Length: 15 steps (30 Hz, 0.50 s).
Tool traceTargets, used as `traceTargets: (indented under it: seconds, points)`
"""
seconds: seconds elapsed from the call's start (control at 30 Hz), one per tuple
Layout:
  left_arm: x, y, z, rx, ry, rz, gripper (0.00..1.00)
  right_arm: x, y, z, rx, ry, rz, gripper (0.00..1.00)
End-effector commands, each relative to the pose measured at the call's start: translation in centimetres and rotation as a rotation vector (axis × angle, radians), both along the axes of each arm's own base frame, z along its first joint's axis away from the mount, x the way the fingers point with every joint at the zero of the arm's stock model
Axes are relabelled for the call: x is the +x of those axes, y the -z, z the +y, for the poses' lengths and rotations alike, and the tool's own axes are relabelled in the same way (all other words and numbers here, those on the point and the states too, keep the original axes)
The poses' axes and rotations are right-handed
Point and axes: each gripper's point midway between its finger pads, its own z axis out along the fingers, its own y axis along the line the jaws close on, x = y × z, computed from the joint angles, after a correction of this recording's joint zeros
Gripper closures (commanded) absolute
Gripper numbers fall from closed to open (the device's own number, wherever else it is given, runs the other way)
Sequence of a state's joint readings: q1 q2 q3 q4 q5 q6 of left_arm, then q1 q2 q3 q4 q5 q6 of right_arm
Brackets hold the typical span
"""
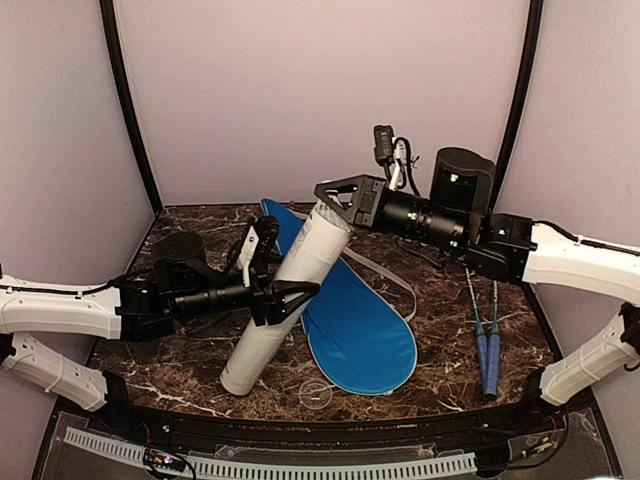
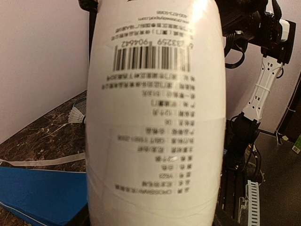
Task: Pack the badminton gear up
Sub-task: Place the shuttlecock in the shuttle tube.
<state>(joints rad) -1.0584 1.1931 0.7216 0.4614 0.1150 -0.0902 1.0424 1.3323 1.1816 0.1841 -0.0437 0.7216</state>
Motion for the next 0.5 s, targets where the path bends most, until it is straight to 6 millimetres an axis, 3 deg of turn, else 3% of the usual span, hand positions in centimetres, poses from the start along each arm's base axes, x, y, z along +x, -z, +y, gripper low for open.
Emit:
traceTargets:
  seconds: [0.0,0.47]
  points:
    - [-0.2,-4.0,-0.3,-0.096,0.017,-0.044,0.38,-0.6,-1.1,0.9,0.016,-0.011,-0.067,0.87]
    - [-1.9,-4.0,-0.7,-0.111,0.116,-0.041,0.38,-0.6,-0.4,1.7,0.024,-0.018,-0.092,0.94]
